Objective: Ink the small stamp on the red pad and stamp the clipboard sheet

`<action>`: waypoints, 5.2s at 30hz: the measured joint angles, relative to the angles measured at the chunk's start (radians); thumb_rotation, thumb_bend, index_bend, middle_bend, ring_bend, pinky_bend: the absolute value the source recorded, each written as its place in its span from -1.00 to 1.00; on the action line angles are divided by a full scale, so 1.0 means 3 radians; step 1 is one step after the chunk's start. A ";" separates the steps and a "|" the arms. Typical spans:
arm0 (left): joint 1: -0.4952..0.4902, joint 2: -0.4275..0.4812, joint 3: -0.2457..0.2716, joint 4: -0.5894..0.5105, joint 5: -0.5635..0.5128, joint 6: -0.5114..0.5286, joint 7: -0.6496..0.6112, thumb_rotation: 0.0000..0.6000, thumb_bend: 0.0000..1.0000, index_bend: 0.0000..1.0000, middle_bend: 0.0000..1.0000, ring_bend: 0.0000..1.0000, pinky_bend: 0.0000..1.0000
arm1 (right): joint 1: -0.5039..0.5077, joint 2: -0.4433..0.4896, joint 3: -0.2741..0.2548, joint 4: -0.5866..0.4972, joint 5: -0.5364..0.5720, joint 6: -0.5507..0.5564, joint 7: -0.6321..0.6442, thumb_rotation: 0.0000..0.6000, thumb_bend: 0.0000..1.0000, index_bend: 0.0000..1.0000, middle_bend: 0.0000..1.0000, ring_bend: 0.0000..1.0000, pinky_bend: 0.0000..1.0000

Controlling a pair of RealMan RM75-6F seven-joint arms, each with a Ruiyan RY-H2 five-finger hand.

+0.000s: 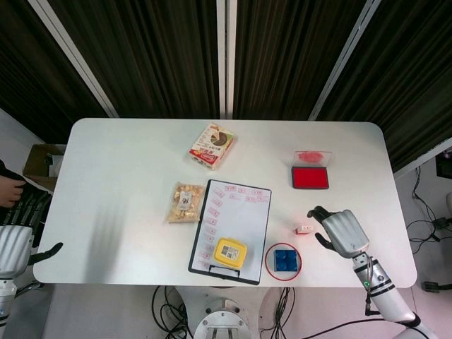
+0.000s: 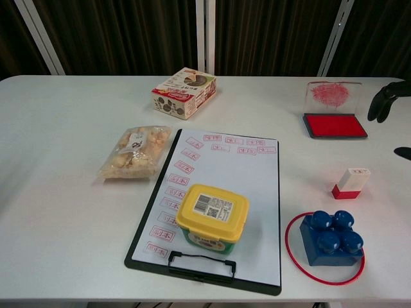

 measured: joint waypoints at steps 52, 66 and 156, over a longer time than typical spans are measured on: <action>-0.0011 -0.0042 0.0002 0.0114 0.0008 -0.0022 -0.0099 1.00 -1.00 -0.87 -0.87 -0.90 -0.68 | 0.0157 -0.0861 -0.0063 0.0683 0.0704 -0.0133 -0.0389 1.00 -0.51 -0.13 -0.09 0.53 0.90; -0.0014 -0.0060 0.0002 0.0139 0.0000 -0.0031 -0.0115 1.00 -1.00 -0.87 -0.87 -0.90 -0.68 | 0.0198 -0.0922 -0.0055 0.0723 0.0787 -0.0177 -0.0476 1.00 -0.42 0.05 0.02 0.56 0.91; -0.0107 -0.0096 -0.0022 0.0262 -0.0136 -0.0220 -0.0215 1.00 -1.00 -0.87 -0.87 -0.90 -0.68 | 0.1599 -0.1453 0.0194 0.3463 0.0803 -0.1760 0.1526 1.00 -0.12 0.86 0.63 0.82 1.00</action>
